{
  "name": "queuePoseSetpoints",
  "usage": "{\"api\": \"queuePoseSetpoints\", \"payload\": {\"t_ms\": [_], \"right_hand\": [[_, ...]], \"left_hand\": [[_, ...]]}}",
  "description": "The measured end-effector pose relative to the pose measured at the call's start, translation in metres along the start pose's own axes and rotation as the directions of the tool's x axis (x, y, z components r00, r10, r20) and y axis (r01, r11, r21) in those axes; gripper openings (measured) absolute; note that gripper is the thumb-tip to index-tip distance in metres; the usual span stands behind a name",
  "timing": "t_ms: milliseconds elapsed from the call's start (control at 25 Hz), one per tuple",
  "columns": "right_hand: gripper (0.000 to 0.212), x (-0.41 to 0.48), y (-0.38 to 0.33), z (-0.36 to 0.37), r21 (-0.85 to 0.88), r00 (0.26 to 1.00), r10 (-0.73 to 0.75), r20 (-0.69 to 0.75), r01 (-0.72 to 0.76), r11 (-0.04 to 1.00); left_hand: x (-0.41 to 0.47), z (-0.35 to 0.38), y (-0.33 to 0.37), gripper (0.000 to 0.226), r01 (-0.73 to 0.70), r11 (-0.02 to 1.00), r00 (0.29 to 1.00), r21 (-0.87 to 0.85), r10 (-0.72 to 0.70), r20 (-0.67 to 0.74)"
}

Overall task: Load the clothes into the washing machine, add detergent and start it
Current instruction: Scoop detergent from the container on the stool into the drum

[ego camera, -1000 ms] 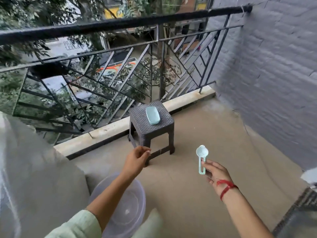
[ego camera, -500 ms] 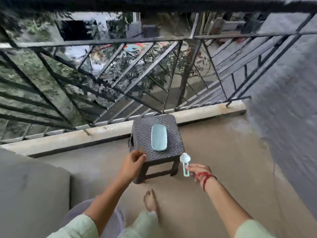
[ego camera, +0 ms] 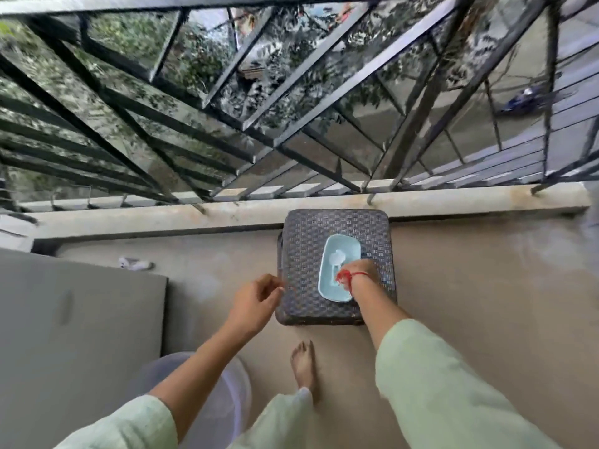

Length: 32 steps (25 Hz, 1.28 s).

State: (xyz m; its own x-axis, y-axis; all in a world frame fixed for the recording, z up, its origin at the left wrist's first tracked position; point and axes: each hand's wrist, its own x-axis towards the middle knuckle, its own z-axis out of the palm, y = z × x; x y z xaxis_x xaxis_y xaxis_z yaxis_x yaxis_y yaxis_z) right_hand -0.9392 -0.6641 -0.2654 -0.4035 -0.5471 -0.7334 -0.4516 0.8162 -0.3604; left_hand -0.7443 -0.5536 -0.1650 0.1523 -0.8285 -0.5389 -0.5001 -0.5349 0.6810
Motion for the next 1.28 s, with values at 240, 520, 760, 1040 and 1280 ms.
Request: {"api": "queuePoseSetpoints", "payload": {"t_ms": [240,520,760,1040,1280], "right_hand": [[0.02,-0.034,0.01,-0.021,-0.019,0.992,-0.088,-0.09,0.087,0.996],[0.015,-0.126,0.064,-0.061,0.306,0.885,-0.364,-0.291,0.447,0.841],[0.017,-0.223,0.152,-0.091,0.334,0.863,-0.408,-0.298,0.495,0.802],[0.016,-0.362,0.178,-0.076,0.281,0.703,-0.68,-0.206,0.708,0.648],[0.021,-0.466,0.201,-0.003,0.261,0.56,-0.82,0.113,0.78,0.569]], "left_hand": [[-0.025,0.003,-0.013,0.014,0.014,0.998,1.0,0.057,-0.013,-0.012],[-0.081,0.01,0.009,0.012,-0.106,0.993,0.994,0.047,0.108,-0.034],[-0.206,-0.001,-0.01,0.017,-0.231,0.97,0.966,-0.073,0.219,-0.14],[-0.369,-0.029,-0.069,0.015,-0.372,0.921,0.909,-0.119,0.335,-0.25],[-0.476,-0.1,-0.141,0.008,-0.377,0.908,0.794,-0.184,0.215,-0.568]]}}
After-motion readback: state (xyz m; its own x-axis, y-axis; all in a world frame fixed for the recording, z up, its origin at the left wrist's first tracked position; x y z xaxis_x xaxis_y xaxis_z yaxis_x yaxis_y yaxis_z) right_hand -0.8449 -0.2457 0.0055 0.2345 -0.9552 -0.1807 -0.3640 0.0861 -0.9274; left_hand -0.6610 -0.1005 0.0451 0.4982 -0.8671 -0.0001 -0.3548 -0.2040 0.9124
